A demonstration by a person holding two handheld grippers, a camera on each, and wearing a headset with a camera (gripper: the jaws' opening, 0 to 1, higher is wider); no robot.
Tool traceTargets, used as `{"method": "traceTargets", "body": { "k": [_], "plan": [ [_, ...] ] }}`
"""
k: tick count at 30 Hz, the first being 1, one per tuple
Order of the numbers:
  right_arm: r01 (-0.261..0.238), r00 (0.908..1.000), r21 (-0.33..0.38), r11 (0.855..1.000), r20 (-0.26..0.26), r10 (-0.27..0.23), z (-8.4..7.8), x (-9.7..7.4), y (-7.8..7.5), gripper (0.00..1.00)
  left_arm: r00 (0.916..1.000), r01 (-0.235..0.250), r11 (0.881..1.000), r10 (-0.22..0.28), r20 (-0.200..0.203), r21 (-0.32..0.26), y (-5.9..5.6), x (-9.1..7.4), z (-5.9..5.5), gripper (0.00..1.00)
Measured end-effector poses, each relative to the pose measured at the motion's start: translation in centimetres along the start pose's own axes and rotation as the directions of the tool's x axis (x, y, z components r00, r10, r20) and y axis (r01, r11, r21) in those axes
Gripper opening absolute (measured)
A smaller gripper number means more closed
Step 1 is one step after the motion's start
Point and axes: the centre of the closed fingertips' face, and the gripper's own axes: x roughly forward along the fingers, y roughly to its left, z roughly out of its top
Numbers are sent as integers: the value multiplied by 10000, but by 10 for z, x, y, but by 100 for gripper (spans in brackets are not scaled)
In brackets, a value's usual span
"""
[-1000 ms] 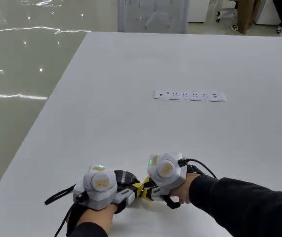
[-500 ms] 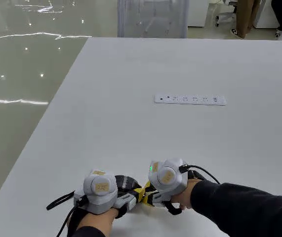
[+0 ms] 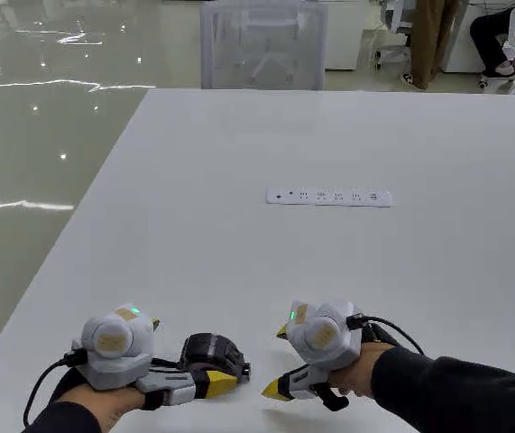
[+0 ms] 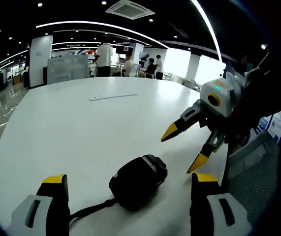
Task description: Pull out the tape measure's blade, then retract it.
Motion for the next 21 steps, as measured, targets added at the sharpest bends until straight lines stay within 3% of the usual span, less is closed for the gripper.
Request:
{"method": "traceTargets", "body": {
  "k": [2, 3, 4, 6, 9, 11, 13, 19, 21],
  "plan": [
    [339, 9989, 62, 9994, 335, -341, -3, -14, -4, 58, 9998, 79, 10000, -79, 165, 3, 4, -7, -2, 100],
    [676, 9964, 14, 9977, 507, -676, -5, -24, -9, 60, 9965, 831, 9957, -831, -2, -415, -7, -10, -8, 100],
    [796, 9954, 71, 9968, 532, -799, -9, -31, -10, 62, 9914, 1285, 9899, -1298, -187, -604, -13, -14, -13, 100],
    [1136, 9895, 400, 9927, 852, -1167, -12, -48, -16, 63, 9954, 935, 9952, -940, -169, -283, -5, -17, -17, 100],
    [1378, 9854, 631, 9884, 918, -1433, -24, -70, -19, 66, 9930, 1156, 9927, -1163, -188, -334, -5, -26, -22, 100],
    [1481, 9831, 753, 9861, 971, -1551, -30, -80, -19, 66, 9874, 1481, 9882, -1499, -501, -381, -10, -29, -29, 100],
    [1566, 9811, 980, 9828, 992, -1662, -37, -94, -16, 68, 9868, 1464, 9880, -1494, -621, -501, -8, -33, -31, 100],
    [1886, 9727, 1651, 9681, 1047, -2073, -59, -121, -10, 73, 9956, 933, 9955, -935, 102, 159, 3, -43, -21, 100],
    [2003, 9694, 1825, 9626, 1056, -2217, -66, -129, -6, 74, 9958, 869, 9956, -878, 241, 351, 2, -49, -17, 100]
  ]
}}
